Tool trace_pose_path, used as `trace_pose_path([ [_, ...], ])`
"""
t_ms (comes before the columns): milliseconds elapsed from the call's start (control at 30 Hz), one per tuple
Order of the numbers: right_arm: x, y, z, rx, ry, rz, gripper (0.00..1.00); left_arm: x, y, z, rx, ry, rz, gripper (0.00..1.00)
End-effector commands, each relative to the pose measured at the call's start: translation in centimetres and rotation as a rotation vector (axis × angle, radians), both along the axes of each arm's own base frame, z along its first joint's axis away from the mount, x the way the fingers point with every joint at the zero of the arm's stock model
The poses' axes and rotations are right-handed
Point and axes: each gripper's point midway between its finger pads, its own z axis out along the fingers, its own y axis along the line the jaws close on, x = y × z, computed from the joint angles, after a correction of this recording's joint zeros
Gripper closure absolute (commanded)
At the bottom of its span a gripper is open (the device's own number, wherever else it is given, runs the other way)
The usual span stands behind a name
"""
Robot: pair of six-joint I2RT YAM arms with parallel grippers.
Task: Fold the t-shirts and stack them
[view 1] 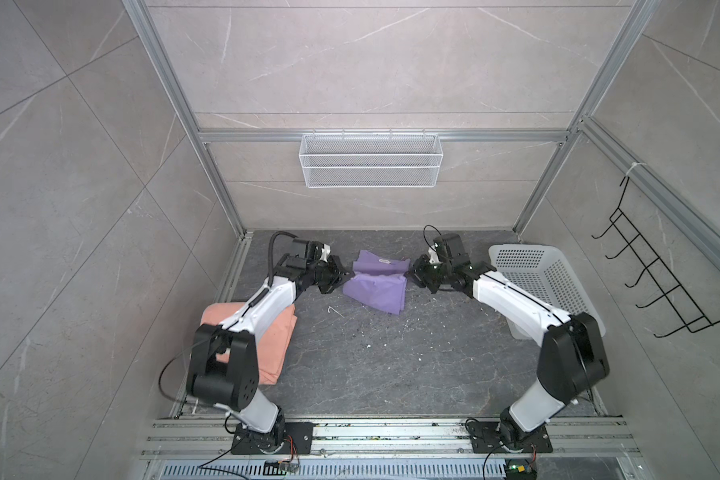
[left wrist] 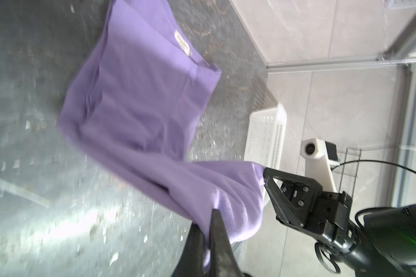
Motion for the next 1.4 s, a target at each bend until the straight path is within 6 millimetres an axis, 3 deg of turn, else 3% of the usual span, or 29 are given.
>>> trace_pose_path([
  [0, -5.2, 1.2, -2.6, -0.043, 0.067, 0.103, 0.99, -4.5, -0.1, -1.1, -0.023, 0.064, -0.027, 1.0],
  [200, -10.9, 1.6, -2.2, -0.082, 0.061, 0.179, 0.99, -11.6, 0.3, -2.8, -0.012, 0.154, -0.044, 1.0],
  [333, -14.0, 1.3, -1.8, -0.082, 0.06, 0.191, 0.99, -14.8, 1.1, -2.6, -0.001, 0.169, -0.022, 1.0],
  [467, -15.2, 1.6, -1.4, -0.074, 0.048, 0.209, 0.98, -16.6, 1.5, -1.4, -0.015, 0.163, -0.018, 1.0],
  [600, -14.3, 2.7, 0.9, -0.055, -0.008, 0.216, 0.98, -16.5, 1.7, 0.3, 0.007, 0.127, -0.029, 1.0],
  [733, -11.2, 3.1, 1.0, -0.123, -0.036, 0.146, 0.99, -14.3, 1.5, 0.2, 0.068, 0.101, -0.026, 1.0],
  [800, -8.9, 3.6, 0.3, -0.133, -0.03, 0.102, 0.99, -12.0, 1.5, 0.0, 0.096, 0.073, -0.004, 1.0],
  [933, -3.3, 3.7, -2.9, -0.1, 0.021, -0.014, 1.0, -6.2, 1.9, -0.5, 0.111, 0.038, 0.049, 1.0],
  [1033, 0.6, 3.3, -5.8, -0.166, 0.045, -0.062, 1.0, -2.1, 1.4, -2.9, 0.137, 0.054, 0.005, 1.0],
  [1167, 5.0, 3.5, -10.2, -0.163, 0.119, -0.12, 1.0, 2.9, 0.7, -7.8, 0.195, 0.138, -0.056, 1.0],
  [1367, 8.1, 3.0, -13.4, -0.183, 0.17, -0.191, 1.0, 7.7, 0.2, -11.6, 0.245, 0.194, -0.027, 0.97],
])
